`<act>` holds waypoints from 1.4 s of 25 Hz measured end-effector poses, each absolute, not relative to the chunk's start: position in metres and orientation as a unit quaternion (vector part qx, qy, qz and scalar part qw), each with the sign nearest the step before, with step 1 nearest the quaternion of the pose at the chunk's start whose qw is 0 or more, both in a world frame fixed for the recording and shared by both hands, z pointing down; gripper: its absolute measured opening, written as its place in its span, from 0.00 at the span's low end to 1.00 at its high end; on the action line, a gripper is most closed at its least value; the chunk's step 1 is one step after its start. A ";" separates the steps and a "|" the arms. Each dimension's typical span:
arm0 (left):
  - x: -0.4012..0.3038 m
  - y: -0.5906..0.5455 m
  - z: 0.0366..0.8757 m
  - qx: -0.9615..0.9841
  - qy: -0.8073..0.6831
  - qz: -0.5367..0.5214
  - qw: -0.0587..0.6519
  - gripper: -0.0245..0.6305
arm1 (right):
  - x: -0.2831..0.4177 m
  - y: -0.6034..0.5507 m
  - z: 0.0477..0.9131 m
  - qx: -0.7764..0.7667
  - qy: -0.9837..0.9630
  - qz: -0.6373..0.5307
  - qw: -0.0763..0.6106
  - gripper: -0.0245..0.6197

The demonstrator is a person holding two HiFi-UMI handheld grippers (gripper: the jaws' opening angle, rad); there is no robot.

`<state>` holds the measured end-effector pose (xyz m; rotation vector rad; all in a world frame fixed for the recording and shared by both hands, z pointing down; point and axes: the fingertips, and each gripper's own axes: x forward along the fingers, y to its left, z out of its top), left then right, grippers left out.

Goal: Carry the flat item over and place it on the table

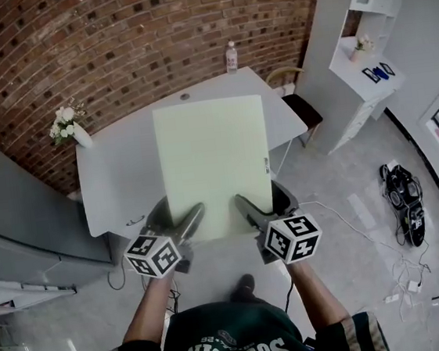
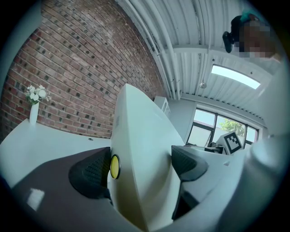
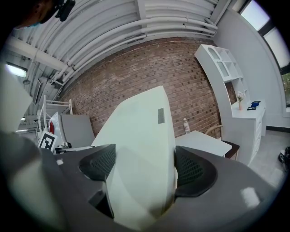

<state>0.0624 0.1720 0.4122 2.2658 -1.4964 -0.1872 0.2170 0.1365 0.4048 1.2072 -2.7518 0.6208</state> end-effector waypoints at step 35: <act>0.030 0.080 0.431 0.770 -0.596 -0.096 0.207 0.67 | 0.177 0.021 0.418 0.325 -0.925 0.189 0.060 0.66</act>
